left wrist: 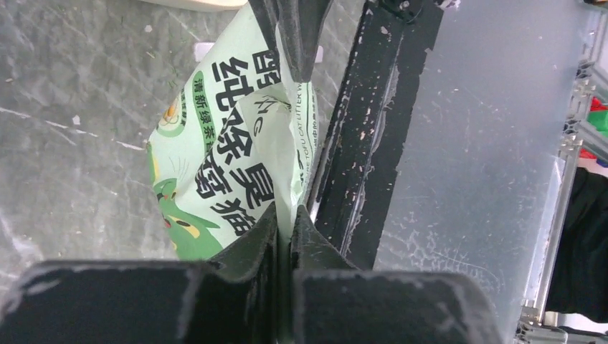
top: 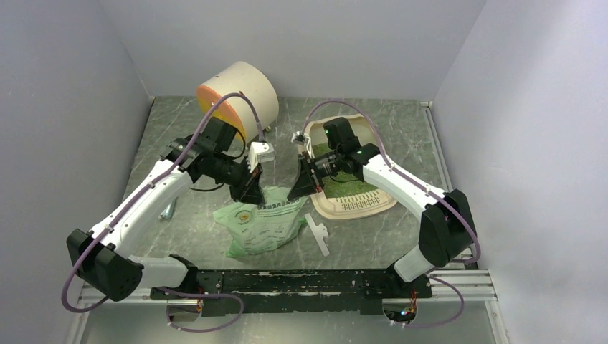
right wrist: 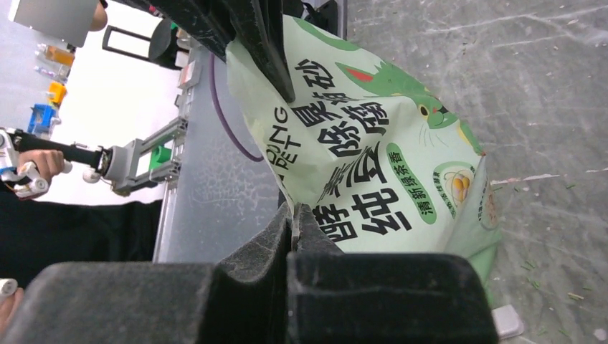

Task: Fill the litter box with clean litter
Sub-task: Close the cat litter bag at the center of the board.

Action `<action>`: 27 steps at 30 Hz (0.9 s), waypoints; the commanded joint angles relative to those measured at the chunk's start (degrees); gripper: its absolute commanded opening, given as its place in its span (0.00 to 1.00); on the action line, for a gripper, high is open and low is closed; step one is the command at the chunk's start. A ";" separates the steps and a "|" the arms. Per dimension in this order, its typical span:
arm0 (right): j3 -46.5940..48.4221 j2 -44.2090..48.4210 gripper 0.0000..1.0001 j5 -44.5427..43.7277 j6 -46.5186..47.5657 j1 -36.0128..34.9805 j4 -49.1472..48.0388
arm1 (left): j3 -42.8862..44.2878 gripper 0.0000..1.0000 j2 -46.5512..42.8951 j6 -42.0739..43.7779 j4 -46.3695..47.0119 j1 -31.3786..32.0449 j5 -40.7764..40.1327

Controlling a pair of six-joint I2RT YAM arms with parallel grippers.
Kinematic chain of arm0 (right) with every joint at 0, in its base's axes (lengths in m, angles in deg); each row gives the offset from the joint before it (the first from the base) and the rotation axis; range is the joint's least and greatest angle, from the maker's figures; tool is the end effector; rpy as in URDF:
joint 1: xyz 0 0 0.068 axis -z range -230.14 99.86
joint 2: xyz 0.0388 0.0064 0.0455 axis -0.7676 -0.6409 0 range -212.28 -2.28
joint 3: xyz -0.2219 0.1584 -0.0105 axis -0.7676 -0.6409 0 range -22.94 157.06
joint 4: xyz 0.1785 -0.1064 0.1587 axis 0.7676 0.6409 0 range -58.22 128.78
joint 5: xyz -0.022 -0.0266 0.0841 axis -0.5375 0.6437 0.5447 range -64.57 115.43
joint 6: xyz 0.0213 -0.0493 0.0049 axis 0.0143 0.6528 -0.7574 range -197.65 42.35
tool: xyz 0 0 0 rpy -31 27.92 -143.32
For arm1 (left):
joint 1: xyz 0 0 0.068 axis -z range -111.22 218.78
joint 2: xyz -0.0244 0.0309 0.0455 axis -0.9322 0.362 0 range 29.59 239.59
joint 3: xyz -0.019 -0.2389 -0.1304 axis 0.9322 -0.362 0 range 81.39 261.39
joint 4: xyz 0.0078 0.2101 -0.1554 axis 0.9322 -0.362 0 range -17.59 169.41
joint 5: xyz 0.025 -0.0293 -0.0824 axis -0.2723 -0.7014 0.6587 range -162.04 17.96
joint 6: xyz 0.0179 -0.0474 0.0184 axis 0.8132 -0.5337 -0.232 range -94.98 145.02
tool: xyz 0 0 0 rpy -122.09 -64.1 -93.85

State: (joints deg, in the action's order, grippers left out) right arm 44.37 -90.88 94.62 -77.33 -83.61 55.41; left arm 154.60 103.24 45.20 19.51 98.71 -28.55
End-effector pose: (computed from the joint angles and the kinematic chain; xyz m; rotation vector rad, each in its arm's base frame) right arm 0.2527 0.2069 0.2833 -1.2310 1.9053 1.7001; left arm 0.1962 -0.1412 0.3382 1.2987 2.1538 -1.0503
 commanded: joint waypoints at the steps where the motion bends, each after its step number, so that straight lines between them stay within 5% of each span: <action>1: -0.24 4.25 0.00 1.75 -6.70 0.01 0.66 | -0.99 0.05 0.09 0.06 -0.61 -1.87 10.09; 6: -6.82 7.72 0.01 1.95 -22.83 2.92 -9.28 | -4.80 0.05 -4.59 -4.73 2.37 -3.56 16.61; 9: -6.36 7.30 0.28 -2.37 -22.83 4.66 -3.19 | -9.33 0.05 -7.18 -8.17 5.37 -3.72 19.69; 12: -6.61 8.24 0.38 -9.08 -21.76 5.84 -1.30 | -13.02 0.05 -8.94 -10.89 7.85 -3.79 20.66; 19: -5.05 6.23 0.12 -4.27 -17.29 6.85 3.87 | -15.12 0.05 -9.67 -12.36 8.43 -3.98 22.14; 23: -5.35 9.94 0.46 -3.91 -18.25 8.58 0.64 | -14.40 0.05 -8.16 -10.64 6.83 -4.63 23.85; 27: -9.14 16.59 0.62 -2.35 -21.35 9.88 -9.26 | -13.65 0.05 -6.20 -7.41 4.00 -6.14 25.49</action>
State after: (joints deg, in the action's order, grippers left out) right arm 37.16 -81.19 89.65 -96.98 -74.89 54.41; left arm 139.65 95.74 34.86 27.55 94.14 -9.04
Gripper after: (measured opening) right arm 0.564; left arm 0.074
